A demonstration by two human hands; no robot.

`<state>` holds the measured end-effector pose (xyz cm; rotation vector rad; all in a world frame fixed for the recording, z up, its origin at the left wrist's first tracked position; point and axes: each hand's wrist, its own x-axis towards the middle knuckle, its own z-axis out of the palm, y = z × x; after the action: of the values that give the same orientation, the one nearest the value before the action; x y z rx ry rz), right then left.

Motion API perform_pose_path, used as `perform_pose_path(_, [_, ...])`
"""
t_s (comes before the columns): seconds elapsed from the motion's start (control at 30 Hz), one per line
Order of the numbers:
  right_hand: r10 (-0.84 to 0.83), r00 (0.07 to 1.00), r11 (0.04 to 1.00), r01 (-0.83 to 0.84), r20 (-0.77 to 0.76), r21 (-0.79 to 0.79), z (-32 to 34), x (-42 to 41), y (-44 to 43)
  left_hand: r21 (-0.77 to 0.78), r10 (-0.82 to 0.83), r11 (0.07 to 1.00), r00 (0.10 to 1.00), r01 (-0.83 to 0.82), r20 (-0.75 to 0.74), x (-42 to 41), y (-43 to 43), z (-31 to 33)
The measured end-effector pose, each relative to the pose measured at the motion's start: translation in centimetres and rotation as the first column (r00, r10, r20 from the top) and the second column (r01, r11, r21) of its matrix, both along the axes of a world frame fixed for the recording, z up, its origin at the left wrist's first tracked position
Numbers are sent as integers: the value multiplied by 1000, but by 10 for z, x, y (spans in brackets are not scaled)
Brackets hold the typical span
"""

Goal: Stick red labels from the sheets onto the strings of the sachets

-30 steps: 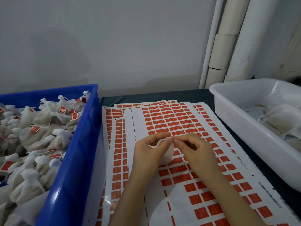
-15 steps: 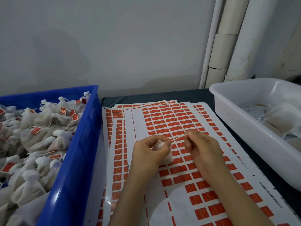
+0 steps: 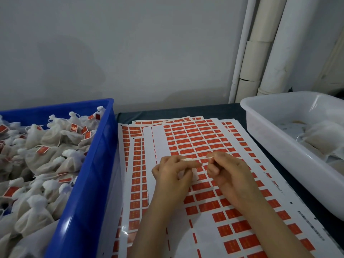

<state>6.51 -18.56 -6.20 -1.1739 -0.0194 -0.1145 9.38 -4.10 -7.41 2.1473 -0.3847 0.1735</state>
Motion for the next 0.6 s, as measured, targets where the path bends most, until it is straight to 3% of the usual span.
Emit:
perform_pose_path(0.07, [3,1000,981,0,19,-194,-2,-4,6,-48,40,998,996,-43,-78,2,-1,2])
perform_pose_path(0.17, [-45,996,857,76,73,-510,-2,-8,13,-223,5,969,920,-101,-392,8,-5,19])
perform_pose_path(0.27, [8,990,769,83,140,-634,-1,-11,14,-453,-92,866,823,-211,-560,9,4,20])
perform_pose_path(0.4, [101,976,657,80,192,-750,-4,-11,18,-441,-97,893,923,-84,-372,5,5,12])
perform_pose_path(0.5, [74,963,517,186,260,-836,-10,-9,19,-438,-114,897,928,-57,-355,5,7,9])
perform_pose_path(0.6, [18,941,403,302,337,-864,-12,-7,15,-255,49,957,941,-140,-335,8,5,4])
